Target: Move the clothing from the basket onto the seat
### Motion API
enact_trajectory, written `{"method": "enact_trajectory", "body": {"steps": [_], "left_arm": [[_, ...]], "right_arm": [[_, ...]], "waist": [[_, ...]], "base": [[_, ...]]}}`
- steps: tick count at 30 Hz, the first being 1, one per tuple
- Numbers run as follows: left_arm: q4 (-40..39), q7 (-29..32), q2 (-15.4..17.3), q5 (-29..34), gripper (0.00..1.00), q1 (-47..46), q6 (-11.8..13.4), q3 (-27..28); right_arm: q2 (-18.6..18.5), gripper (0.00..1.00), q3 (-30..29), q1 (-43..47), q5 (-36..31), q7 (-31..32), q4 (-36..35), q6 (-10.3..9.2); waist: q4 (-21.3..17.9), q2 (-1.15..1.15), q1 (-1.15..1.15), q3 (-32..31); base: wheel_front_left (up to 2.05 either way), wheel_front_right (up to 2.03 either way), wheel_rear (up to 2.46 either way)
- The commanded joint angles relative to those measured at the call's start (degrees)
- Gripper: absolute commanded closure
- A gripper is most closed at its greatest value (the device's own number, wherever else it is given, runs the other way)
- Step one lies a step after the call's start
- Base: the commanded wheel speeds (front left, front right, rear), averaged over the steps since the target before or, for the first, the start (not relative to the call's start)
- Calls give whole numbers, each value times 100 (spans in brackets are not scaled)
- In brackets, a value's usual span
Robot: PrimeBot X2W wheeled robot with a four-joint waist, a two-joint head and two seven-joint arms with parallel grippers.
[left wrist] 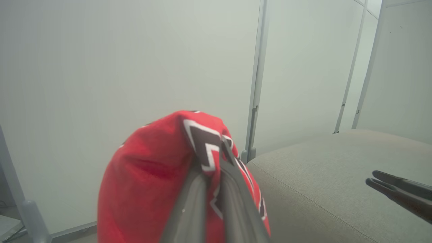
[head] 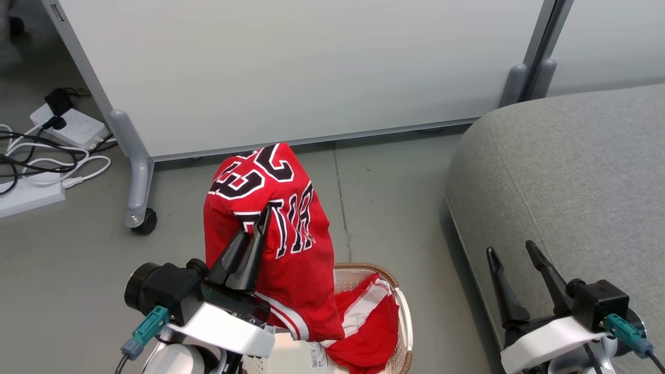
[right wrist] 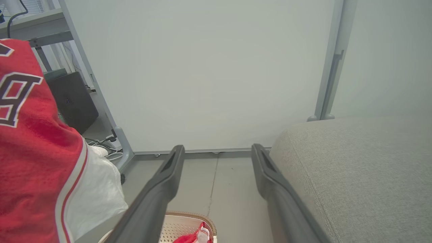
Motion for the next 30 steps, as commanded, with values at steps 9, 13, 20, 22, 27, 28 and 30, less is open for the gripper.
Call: {"method": "enact_trajectory", "body": {"steps": [9, 13, 20, 22, 27, 28, 30], "left_arm": [[-105, 37, 77, -38, 100, 48, 58, -12], [-92, 25, 92, -43, 100, 10, 63, -18], [-86, 5, 108, -64, 100, -41, 74, -50], [-97, 14, 113, -59, 100, -62, 81, -61], [-126, 27, 115, -38, 100, -112, 81, -109], [-127, 33, 114, -36, 100, -126, 72, -127], [-119, 32, 100, -38, 100, -183, 34, -171]], "right_arm": [[-28, 0, 24, 31, 67, 45, -56, 11], [-29, 0, 30, 28, 71, 37, -62, 11], [-25, 0, 274, -183, 139, -8, -163, 11], [-24, 0, 551, -326, 226, -28, -221, 11], [-27, 0, 1562, -834, 522, -77, -124, 11], [-27, 0, 1808, -943, 610, -88, -72, 11], [-29, 0, 2244, -1174, 669, -147, 55, 11]], "waist": [[55, 0, 0, -6], [58, 0, 0, -9], [71, 0, 0, -13], [77, 0, 0, -6], [105, 0, 0, 10], [121, 0, 0, 13], [181, 0, 0, 31]], "base": [[0, 0, 0], [0, 0, 0], [0, 0, 0], [0, 0, 0], [0, 0, 0], [0, 0, 0], [0, 0, 0]]}}
